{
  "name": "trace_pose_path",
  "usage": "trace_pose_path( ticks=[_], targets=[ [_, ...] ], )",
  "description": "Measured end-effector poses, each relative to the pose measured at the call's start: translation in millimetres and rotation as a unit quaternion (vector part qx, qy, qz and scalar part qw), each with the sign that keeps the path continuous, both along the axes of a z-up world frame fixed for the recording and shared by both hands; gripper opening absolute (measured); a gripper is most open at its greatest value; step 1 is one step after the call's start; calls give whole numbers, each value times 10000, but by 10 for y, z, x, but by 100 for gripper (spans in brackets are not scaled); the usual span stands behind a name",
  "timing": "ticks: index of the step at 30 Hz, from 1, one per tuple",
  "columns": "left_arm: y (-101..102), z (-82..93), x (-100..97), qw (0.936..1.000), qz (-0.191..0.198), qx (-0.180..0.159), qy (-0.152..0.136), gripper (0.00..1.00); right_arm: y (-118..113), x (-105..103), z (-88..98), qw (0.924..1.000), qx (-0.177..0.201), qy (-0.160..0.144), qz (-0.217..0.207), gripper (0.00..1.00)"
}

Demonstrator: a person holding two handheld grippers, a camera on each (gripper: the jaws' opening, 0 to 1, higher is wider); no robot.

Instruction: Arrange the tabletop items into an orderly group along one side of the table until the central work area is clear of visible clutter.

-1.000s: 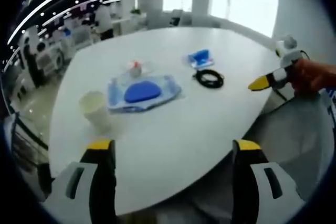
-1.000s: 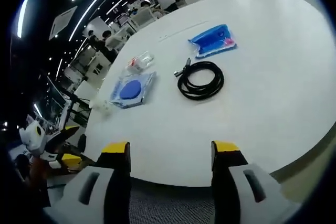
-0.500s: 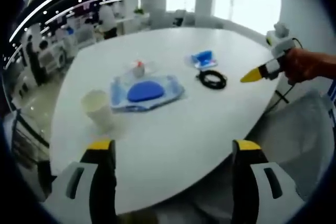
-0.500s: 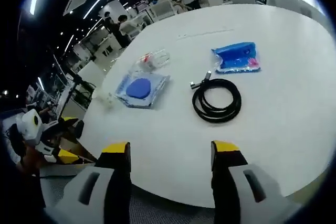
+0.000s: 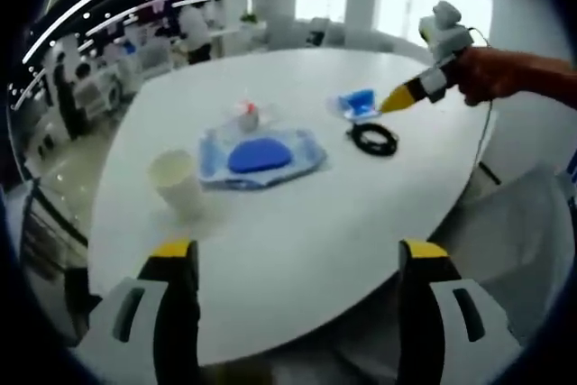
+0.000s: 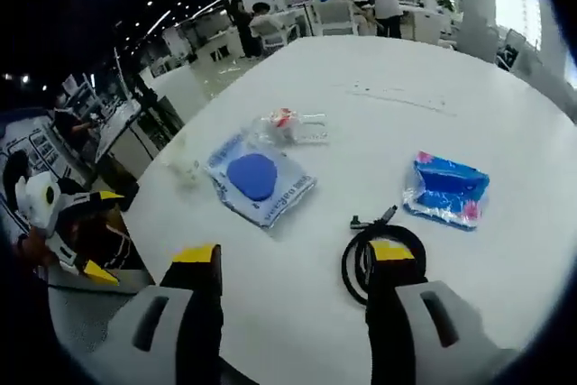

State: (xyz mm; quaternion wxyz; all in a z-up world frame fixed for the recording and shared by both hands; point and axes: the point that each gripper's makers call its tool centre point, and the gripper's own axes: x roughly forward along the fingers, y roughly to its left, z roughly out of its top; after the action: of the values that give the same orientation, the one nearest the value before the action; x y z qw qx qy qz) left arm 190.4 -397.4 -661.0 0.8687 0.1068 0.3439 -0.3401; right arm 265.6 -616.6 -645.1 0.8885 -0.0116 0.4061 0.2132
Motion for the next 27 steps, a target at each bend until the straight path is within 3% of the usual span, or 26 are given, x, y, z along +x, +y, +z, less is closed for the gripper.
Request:
trace_pose_path(
  ticks=[9, 14, 19, 22, 25, 27],
  targets=[
    [35, 2, 32, 9999, 131, -35, 20, 88, 263, 629, 32, 9958, -404, -210, 791, 67],
    [60, -3, 47, 9997, 223, -43, 38, 88, 476, 951, 26, 9933, -385, -331, 1037, 68],
    [89, -8, 59, 9995, 309, -47, 49, 88, 599, 1203, -111, 9919, -399, -268, 1173, 68],
    [108, -15, 71, 9993, 373, -54, 69, 88, 513, 1590, -216, 9906, -414, -224, 1286, 68],
    [130, -20, 85, 9989, 449, -71, 91, 88, 574, 1626, -221, 9836, -717, -259, 1633, 69],
    [142, -26, 91, 9987, 491, -77, 104, 88, 594, 1798, -286, 9788, -895, -304, 1819, 69]
  ],
)
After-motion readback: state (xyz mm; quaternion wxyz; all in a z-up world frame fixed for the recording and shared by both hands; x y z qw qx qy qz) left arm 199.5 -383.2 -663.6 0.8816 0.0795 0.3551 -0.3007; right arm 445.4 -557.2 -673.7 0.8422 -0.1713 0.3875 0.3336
